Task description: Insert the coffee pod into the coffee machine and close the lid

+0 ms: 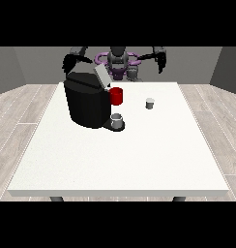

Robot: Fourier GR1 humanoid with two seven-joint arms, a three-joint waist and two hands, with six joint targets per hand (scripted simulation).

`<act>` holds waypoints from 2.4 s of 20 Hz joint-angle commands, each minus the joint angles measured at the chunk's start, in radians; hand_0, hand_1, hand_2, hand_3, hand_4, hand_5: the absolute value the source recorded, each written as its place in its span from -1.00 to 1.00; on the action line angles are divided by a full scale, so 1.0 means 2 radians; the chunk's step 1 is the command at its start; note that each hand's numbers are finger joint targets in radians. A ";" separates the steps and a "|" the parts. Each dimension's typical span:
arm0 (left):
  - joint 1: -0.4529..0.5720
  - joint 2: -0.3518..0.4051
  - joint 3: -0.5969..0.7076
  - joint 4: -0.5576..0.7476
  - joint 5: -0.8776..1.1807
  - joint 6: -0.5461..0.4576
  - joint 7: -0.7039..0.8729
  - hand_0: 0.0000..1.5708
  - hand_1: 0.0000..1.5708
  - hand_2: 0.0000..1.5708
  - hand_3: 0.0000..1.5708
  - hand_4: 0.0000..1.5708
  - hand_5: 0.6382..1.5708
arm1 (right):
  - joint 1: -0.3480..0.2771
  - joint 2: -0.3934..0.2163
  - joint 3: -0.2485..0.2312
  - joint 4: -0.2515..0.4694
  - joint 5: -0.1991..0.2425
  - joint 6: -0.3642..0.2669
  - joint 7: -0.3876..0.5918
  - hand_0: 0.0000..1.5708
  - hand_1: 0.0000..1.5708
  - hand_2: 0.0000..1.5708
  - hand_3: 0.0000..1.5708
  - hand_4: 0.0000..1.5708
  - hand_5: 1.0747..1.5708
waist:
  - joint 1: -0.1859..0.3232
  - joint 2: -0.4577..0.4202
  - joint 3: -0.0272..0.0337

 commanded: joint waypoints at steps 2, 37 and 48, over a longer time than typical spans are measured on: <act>-0.054 0.038 0.032 0.034 -0.011 -0.012 0.013 -1.00 -1.00 -1.00 -1.00 -1.00 1.00 | -0.028 -0.028 -0.023 0.000 -0.025 0.020 -0.001 -1.00 -1.00 -1.00 -1.00 -0.77 1.00 | -0.017 0.026 0.0000; -0.252 0.095 0.041 0.380 -0.147 -0.011 0.052 -0.04 -0.04 0.04 -0.35 -1.00 1.00 | -0.089 0.001 0.028 0.087 0.016 -0.049 0.017 -1.00 -1.00 -1.00 -1.00 -0.50 1.00 | -0.044 0.065 0.0000; -0.281 0.112 0.028 0.454 -0.224 0.059 -0.020 -0.14 -0.14 0.03 -0.30 -1.00 1.00 | -0.118 0.002 0.039 0.068 0.020 -0.057 0.043 -1.00 -1.00 -1.00 -1.00 -0.38 1.00 | -0.066 0.102 -0.0002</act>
